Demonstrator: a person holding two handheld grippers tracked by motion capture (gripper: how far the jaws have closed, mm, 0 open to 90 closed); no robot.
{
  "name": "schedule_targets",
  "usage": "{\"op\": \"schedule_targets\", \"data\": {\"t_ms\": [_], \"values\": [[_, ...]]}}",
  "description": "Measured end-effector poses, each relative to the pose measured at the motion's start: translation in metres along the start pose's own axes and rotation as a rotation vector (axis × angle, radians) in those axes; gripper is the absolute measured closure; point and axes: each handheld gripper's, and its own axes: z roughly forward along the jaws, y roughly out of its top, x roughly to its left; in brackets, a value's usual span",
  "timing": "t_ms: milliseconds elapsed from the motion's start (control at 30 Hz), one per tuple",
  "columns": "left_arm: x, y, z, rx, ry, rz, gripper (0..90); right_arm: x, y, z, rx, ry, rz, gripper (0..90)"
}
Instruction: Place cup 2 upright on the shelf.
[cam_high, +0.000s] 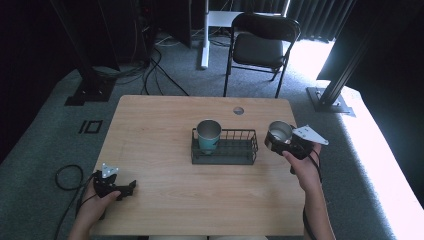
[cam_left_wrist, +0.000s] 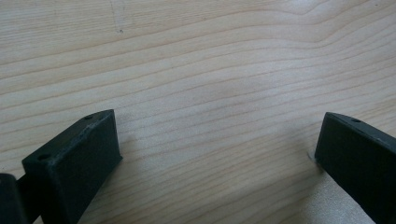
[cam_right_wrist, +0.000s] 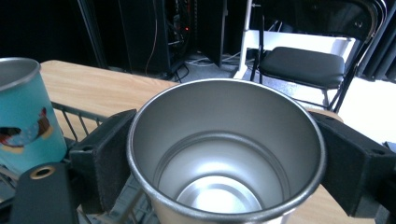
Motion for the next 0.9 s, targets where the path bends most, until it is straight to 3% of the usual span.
{"op": "schedule_targets", "data": {"t_ms": [500,900], "values": [[0.0,0.0,0.0,-0.001,0.0,-0.001,0.5,0.02,0.033,0.006,-0.034,0.053,-0.034,13.3],[0.0,0.0,0.0,0.001,0.0,0.002,0.5,0.041,0.048,0.016,-0.052,0.102,-0.052,13.3]]}}
